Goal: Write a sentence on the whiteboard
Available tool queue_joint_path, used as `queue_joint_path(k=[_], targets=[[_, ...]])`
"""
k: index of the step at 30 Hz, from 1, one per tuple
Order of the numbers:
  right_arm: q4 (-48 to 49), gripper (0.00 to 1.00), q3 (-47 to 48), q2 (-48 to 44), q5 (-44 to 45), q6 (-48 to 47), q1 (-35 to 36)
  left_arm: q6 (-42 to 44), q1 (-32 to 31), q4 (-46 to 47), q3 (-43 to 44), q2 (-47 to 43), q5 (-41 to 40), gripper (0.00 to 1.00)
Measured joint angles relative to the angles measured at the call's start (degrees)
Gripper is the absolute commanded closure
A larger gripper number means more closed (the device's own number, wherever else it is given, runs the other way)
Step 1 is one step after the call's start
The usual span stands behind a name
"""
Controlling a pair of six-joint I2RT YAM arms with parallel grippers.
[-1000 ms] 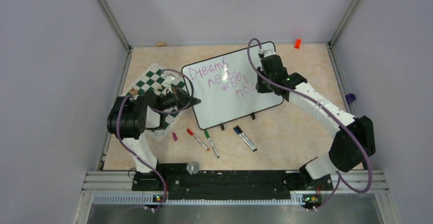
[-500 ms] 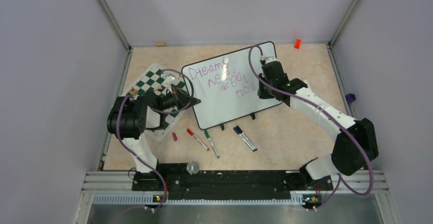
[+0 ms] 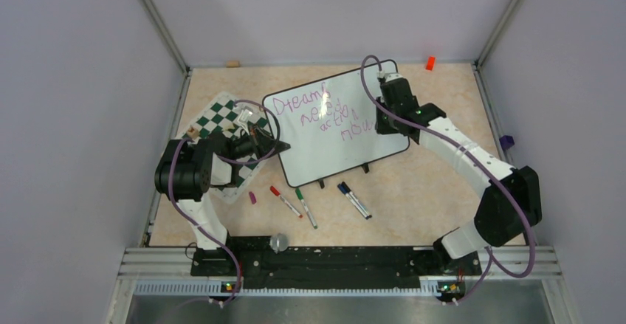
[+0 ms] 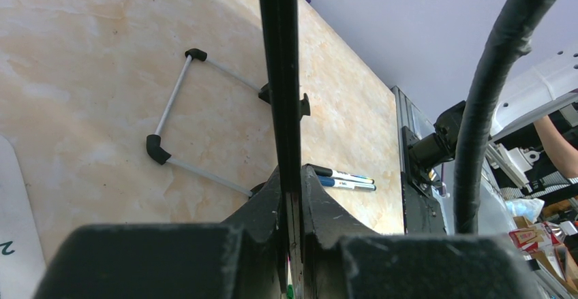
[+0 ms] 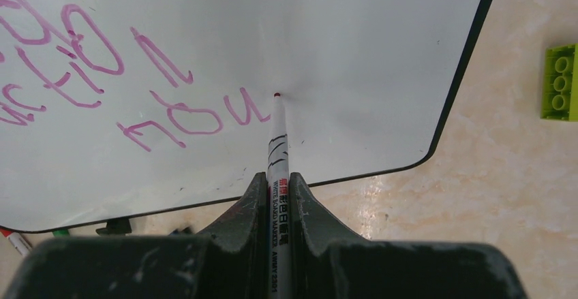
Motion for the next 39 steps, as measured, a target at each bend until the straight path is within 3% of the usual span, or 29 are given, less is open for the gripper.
queue_joint_path(k=[13,21,24,30,32,35,39], targets=[[0.09,1.00,1.01,-0.33,0.15,-0.39,-0.17,0.04,0.00,0.00,0.00,0.00,0.09,1.00],[3.74,1.00,-0.70,-5.44,0.37,-0.42,-0.26,0.28,0.00,0.00,0.00,0.00,0.09,1.00],[4.59,1.00,-1.73,-7.69,0.55,-0.44,-0.39,0.28,0.00,-0.02,0.00,0.00,0.09,0.85],[6.29,1.00,-2.05,-8.98,0.55,-0.42,-0.42,2.32,-0.20,-0.09,-0.07,0.02,2.54,0.65],[6.38,1.00,-2.05,-8.98,0.55,-0.42,-0.44,2.82,-0.28,-0.13,-0.11,0.02,3.58,0.47],[6.49,1.00,-2.08,-8.98,0.55,-0.44,-0.44,3.54,-0.28,-0.13,-0.11,0.02,4.46,0.04],[6.56,1.00,-2.08,-9.05,0.57,-0.52,-0.44,3.96,-0.28,-0.15,-0.35,0.02,4.94,0.01]])
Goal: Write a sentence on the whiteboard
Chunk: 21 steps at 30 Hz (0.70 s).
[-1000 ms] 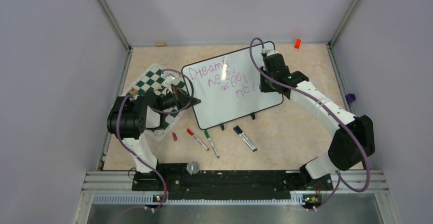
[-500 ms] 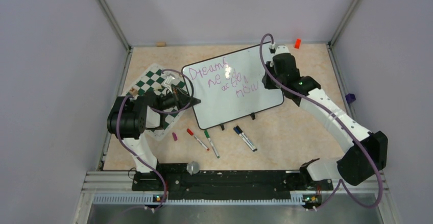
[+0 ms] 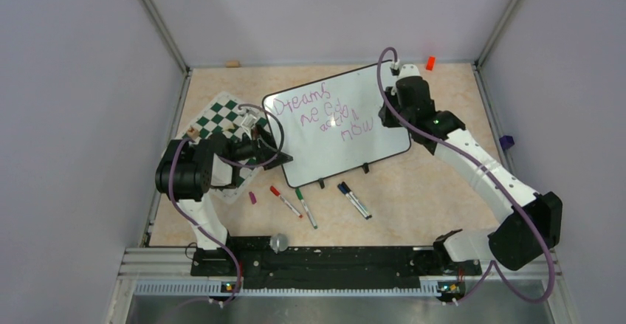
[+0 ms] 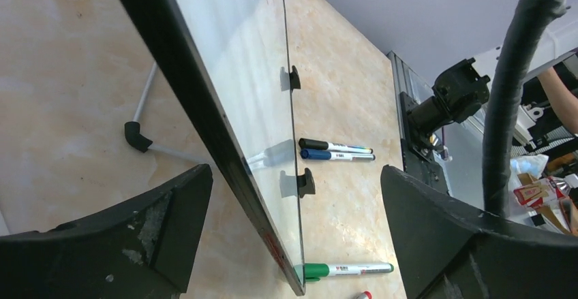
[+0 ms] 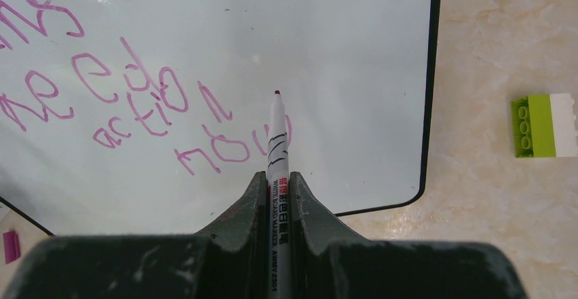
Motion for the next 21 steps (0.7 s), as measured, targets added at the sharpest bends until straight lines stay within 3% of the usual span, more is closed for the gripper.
queue_joint_path(k=[12,21], targets=[[0.13,1.00,0.00,-0.37,-0.11,-0.50,0.00,2.23,0.79,0.00,-2.93,-1.51,-0.87,0.01],[0.13,1.00,0.28,-0.28,-0.96,-2.43,0.00,6.78,6.14,-0.11,-14.47,-12.72,-11.15,0.01]])
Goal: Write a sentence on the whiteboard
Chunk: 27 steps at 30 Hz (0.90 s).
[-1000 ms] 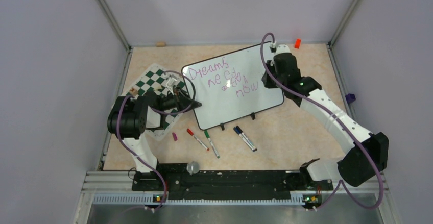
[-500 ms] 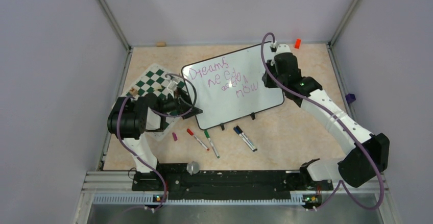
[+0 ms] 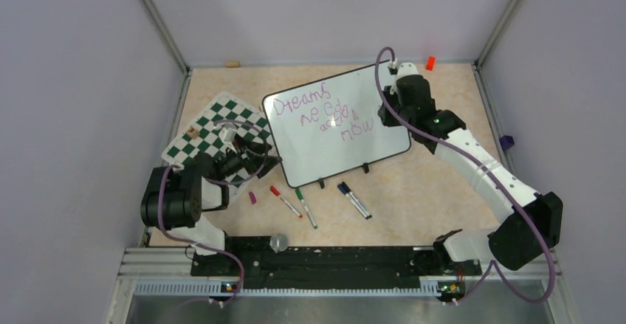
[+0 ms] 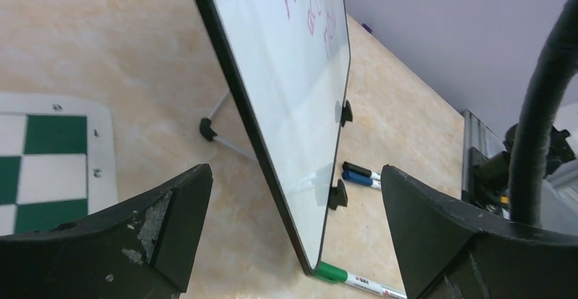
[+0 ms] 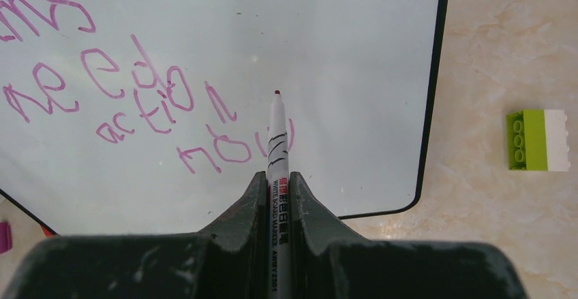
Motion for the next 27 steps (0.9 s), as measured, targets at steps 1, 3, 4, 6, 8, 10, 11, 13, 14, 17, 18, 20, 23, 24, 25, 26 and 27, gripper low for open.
queue_joint_path(k=[1,3,4,6,8,10,11,13,14,17,18,20,23,24,25,26,27], targets=[[-0.13,1.00,0.31,0.17,-0.17,-0.15,0.00,0.37,0.15,-0.20,-0.63,-1.75,-1.11,0.01],[-0.04,1.00,1.33,0.68,-0.46,-0.57,0.00,1.36,0.28,-2.12,-0.96,-5.81,-2.75,0.01],[0.00,1.00,1.79,0.94,-0.61,-0.68,0.00,2.36,0.37,-4.35,-0.96,-8.52,-3.61,0.01],[0.04,1.00,2.69,1.36,-0.81,-1.05,0.00,5.33,0.48,-14.01,-0.83,-17.00,-6.97,0.01],[0.00,1.00,3.61,1.81,-1.05,-1.36,0.00,7.58,0.72,-24.72,0.48,-24.70,-9.84,0.01],[0.00,1.00,4.66,2.38,-1.27,-1.68,0.00,10.91,0.81,-39.36,5.66,-29.16,-12.33,0.01],[-0.04,1.00,5.22,2.75,-1.36,-1.95,0.00,12.20,0.81,-46.16,8.61,-29.86,-13.99,0.01],[-0.22,1.00,6.36,3.37,-1.66,-2.23,0.00,14.75,0.72,-64.67,17.40,-30.14,-20.37,0.01],[-0.26,1.00,6.97,3.67,-1.88,-2.40,0.00,15.61,0.76,-71.47,20.74,-30.10,-23.32,0.01],[-0.59,1.00,9.07,4.63,-2.05,-2.82,0.00,18.84,0.74,-95.56,33.14,-29.99,-34.53,0.01],[-0.66,1.00,9.66,4.76,-2.08,-2.97,0.00,19.52,0.79,-100.39,35.78,-30.49,-37.59,0.01],[-0.76,1.00,10.51,4.81,-2.21,-2.97,0.00,20.83,0.87,-108.21,38.69,-32.39,-42.51,0.01],[-0.83,1.00,11.26,4.81,-2.97,-2.67,0.00,21.97,1.01,-116.78,39.65,-34.97,-45.75,0.01],[-1.09,1.00,11.43,4.81,-3.43,-2.47,0.00,21.86,1.01,-119.14,39.63,-35.26,-46.88,0.01],[-1.14,1.00,11.47,4.81,-3.63,-2.29,0.00,21.55,1.01,-121.00,39.19,-35.43,-48.28,0.01],[-1.33,1.00,11.50,4.81,-3.80,-2.14,0.00,21.05,1.03,-122.60,38.49,-35.63,-49.68,0.01],[-1.44,1.00,11.50,4.79,-3.91,-2.03,0.00,20.48,1.09,-123.84,37.88,-35.82,-50.88,0.01]])
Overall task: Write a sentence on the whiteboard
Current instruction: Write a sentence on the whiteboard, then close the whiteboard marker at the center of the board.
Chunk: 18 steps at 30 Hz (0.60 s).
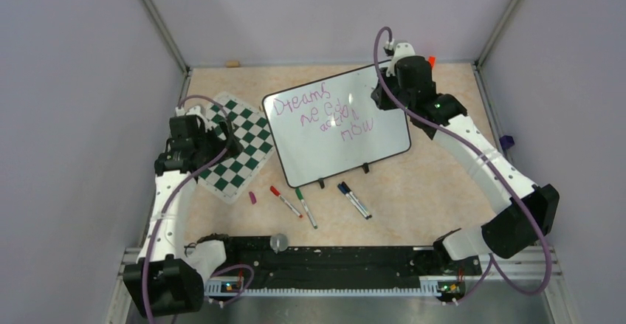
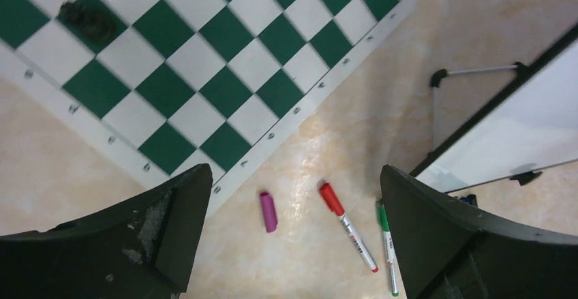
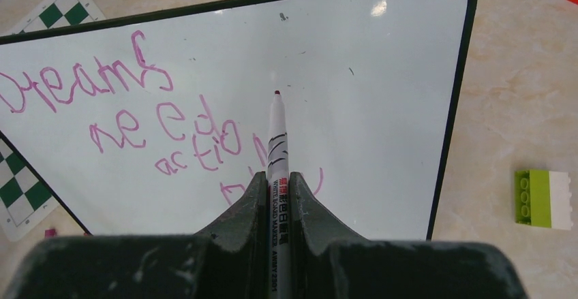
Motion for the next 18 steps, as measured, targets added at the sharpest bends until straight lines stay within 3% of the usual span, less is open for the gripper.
queue_joint_path(k=[10,18], targets=[[-1.77,1.00,0.00,0.00,-1.18,0.15,0.00,-8.52,1.86,-10.58,-1.18,-4.24,-14.34,0.01],[-2.29,1.00,-0.02,-0.33,-1.51,0.55,0.00,-9.99,2.99,-13.29,-1.20,-2.99,-9.73,0.01]])
